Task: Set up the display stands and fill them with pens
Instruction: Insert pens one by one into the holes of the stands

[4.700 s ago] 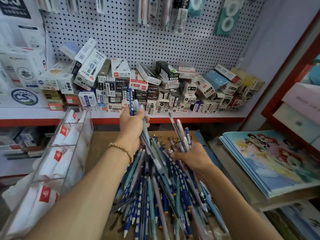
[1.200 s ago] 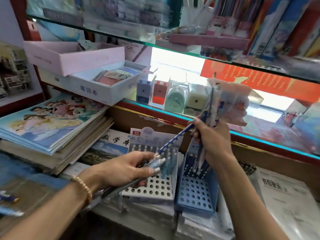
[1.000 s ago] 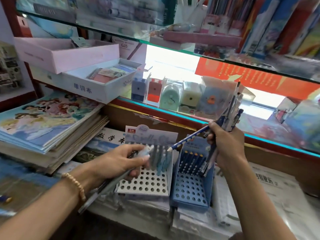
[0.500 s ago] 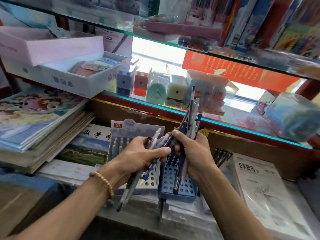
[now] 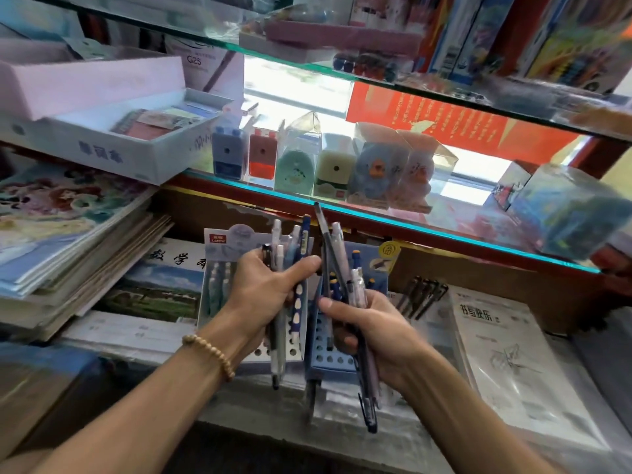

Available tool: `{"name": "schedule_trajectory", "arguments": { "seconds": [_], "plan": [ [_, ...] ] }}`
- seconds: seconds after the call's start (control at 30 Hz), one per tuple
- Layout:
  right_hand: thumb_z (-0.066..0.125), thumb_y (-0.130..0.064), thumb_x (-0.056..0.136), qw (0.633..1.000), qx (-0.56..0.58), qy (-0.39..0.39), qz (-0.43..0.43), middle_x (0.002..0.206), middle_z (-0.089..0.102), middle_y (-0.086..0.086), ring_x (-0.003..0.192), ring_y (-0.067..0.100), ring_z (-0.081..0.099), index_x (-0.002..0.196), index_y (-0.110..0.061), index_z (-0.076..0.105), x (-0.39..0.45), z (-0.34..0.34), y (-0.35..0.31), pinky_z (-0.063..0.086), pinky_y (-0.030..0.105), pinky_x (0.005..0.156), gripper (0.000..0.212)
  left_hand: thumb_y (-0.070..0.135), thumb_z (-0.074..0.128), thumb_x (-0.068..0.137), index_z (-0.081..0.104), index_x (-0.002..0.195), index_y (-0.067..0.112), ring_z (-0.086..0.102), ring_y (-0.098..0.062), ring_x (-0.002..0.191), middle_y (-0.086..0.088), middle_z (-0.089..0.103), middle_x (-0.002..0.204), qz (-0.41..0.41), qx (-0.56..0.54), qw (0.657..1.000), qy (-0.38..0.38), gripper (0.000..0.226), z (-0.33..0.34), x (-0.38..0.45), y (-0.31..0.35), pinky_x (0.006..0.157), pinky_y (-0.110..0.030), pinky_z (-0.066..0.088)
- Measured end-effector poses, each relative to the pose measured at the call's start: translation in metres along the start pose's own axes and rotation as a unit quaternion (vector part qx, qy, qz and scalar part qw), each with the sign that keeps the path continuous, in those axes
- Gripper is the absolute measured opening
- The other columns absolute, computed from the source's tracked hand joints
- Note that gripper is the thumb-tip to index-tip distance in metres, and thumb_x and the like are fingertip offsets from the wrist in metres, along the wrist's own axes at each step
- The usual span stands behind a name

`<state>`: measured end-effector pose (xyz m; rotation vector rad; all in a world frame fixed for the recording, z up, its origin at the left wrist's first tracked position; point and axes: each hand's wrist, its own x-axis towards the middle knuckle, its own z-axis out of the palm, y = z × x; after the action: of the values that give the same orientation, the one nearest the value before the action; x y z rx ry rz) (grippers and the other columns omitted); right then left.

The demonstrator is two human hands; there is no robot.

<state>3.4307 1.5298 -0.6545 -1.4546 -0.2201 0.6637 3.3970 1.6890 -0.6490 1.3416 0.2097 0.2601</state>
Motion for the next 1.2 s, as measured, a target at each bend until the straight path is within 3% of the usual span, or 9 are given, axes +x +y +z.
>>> {"name": "schedule_trajectory", "arguments": {
  "seconds": [0.07,0.27,0.4,0.53,0.67,0.73,0.87,0.97,1.2],
  "plan": [
    [0.072,-0.007,0.086,1.000,-0.019,-0.001,-0.006,0.052,0.044,0.001,0.040,0.011,0.037,0.070,-0.011,0.058,0.000,0.005,0.005,0.032,0.021,0.040,0.022,0.012,0.074,0.082,0.069,0.085,0.002,0.074,-0.027,0.072,-0.012,0.074,0.078,0.009,0.002,1.000,-0.012,0.011,0.003,-0.002,-0.002,0.060,-0.030,0.058],
    [0.073,-0.022,0.076,0.992,0.033,0.094,-0.076,0.068,0.056,0.003,0.045,0.008,0.042,0.090,-0.007,0.063,-0.002,-0.004,-0.020,0.040,0.018,0.042,0.023,0.021,0.075,0.075,0.071,0.081,0.003,0.057,-0.004,0.050,-0.008,0.073,0.077,0.003,0.022,0.999,-0.047,0.020,-0.008,-0.004,0.003,0.049,-0.017,0.046],
    [0.071,-0.018,0.087,0.985,0.043,0.131,-0.104,0.072,0.055,0.010,0.043,0.009,0.040,0.089,-0.007,0.065,0.002,-0.017,-0.034,0.039,0.019,0.042,0.013,0.010,0.072,0.084,0.069,0.088,0.002,0.058,-0.002,0.049,-0.007,0.072,0.075,-0.031,0.039,0.991,-0.126,0.009,-0.004,-0.006,0.003,0.050,-0.016,0.047],
    [0.069,-0.010,0.089,0.990,0.002,0.112,-0.091,0.066,0.056,0.009,0.043,0.010,0.041,0.089,-0.007,0.066,-0.003,-0.026,-0.036,0.039,0.020,0.041,0.004,0.015,0.074,0.078,0.070,0.091,0.003,0.066,-0.012,0.062,-0.010,0.073,0.079,-0.059,0.029,0.981,-0.185,0.018,0.011,-0.003,-0.002,0.068,-0.029,0.058],
    [0.073,-0.014,0.082,0.991,-0.010,0.092,-0.100,0.057,0.054,0.000,0.044,0.009,0.040,0.085,-0.008,0.062,-0.014,-0.051,-0.042,0.037,0.019,0.041,0.013,0.026,0.079,0.070,0.074,0.079,0.014,0.056,-0.024,0.067,-0.011,0.072,0.078,-0.058,0.022,0.977,-0.204,0.016,0.035,-0.002,-0.007,0.080,-0.045,0.046],
    [0.075,-0.016,0.076,0.989,-0.031,0.082,-0.117,0.056,0.054,-0.002,0.043,0.009,0.040,0.083,-0.008,0.061,-0.022,-0.064,-0.045,0.037,0.019,0.041,0.017,0.028,0.078,0.071,0.074,0.077,0.015,0.056,-0.020,0.064,-0.008,0.072,0.076,-0.061,0.023,0.974,-0.216,0.015,0.047,-0.003,-0.010,0.074,-0.040,0.047],
    [0.074,-0.006,0.077,0.982,-0.059,0.118,-0.135,0.063,0.060,0.003,0.042,0.009,0.040,0.087,-0.005,0.065,-0.035,-0.091,-0.055,0.036,0.018,0.040,0.013,0.027,0.073,0.077,0.067,0.080,0.012,0.045,-0.005,0.043,-0.008,0.071,0.071,-0.084,0.034,0.967,-0.239,0.016,0.065,-0.004,-0.014,0.044,-0.016,0.039],
    [0.070,0.004,0.083,0.979,-0.053,0.156,-0.124,0.071,0.061,0.009,0.042,0.010,0.041,0.090,-0.004,0.068,-0.039,-0.103,-0.055,0.038,0.018,0.040,0.011,0.022,0.072,0.081,0.066,0.083,0.009,0.045,-0.005,0.042,-0.009,0.071,0.071,-0.091,0.048,0.969,-0.227,0.014,0.073,-0.001,-0.020,0.041,-0.014,0.039],
    [0.074,-0.005,0.085,0.960,-0.088,0.239,-0.119,0.061,0.063,0.000,0.045,0.009,0.048,0.091,-0.004,0.067,-0.047,-0.120,-0.050,0.044,0.018,0.045,0.009,0.021,0.071,0.086,0.067,0.075,0.008,0.046,-0.008,0.042,-0.002,0.064,0.056,-0.084,0.084,0.971,-0.205,0.018,0.094,0.004,-0.036,0.042,-0.018,0.040]
  ]
}}
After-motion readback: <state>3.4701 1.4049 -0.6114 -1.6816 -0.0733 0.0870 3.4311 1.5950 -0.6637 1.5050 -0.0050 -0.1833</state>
